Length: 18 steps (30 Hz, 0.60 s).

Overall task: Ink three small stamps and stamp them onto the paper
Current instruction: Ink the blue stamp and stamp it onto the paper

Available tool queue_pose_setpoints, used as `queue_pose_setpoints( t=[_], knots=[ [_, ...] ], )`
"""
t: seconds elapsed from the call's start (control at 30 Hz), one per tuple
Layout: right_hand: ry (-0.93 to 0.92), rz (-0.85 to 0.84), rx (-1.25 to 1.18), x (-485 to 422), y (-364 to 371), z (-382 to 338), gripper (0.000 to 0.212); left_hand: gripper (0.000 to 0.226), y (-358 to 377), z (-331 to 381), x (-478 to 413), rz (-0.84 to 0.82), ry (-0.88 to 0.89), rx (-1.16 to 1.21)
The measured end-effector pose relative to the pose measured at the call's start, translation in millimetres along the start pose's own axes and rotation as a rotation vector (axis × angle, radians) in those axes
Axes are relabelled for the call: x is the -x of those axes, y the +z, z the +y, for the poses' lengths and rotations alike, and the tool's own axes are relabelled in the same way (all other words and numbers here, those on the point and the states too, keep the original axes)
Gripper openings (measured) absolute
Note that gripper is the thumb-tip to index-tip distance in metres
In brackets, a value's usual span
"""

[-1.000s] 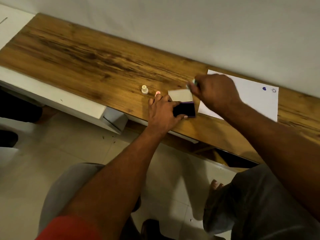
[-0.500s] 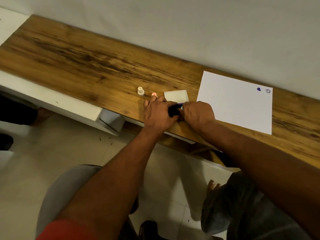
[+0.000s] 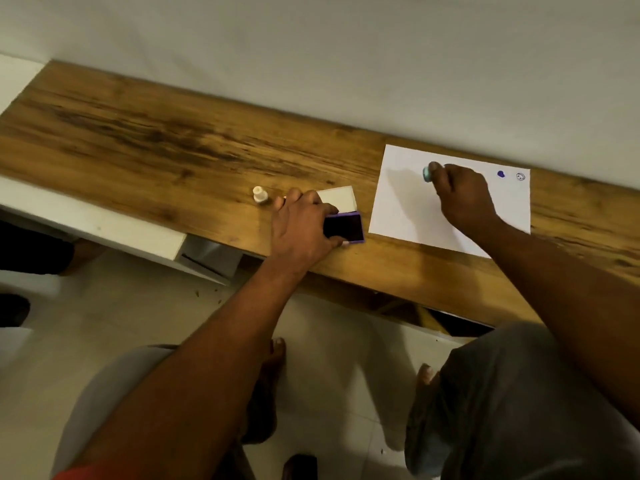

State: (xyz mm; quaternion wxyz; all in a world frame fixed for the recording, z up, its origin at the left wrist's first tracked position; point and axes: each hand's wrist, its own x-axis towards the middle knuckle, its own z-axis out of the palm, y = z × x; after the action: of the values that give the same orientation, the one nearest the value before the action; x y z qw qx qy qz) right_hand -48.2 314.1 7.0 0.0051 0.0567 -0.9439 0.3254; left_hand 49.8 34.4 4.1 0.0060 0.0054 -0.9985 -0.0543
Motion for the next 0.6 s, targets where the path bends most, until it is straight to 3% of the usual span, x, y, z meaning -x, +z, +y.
queue_pose_setpoints(
  t=[0.27,0.43,0.6],
  knots=[
    [0.158,-0.041,-0.197,0.3,-2.1,45.0,0.046,0.076,10.1,94.0,-33.8,0.118,0.198,0.115],
    [0.296,0.007,-0.523,-6.9,-6.1,55.7,0.051,0.072,47.7,154.6,-67.4,0.060,0.233,0.200],
    [0.408,0.001,-0.767,-11.1,-6.3,67.3,0.044,0.085,86.3,167.9,-79.9,0.093,0.262,0.222]
  ],
)
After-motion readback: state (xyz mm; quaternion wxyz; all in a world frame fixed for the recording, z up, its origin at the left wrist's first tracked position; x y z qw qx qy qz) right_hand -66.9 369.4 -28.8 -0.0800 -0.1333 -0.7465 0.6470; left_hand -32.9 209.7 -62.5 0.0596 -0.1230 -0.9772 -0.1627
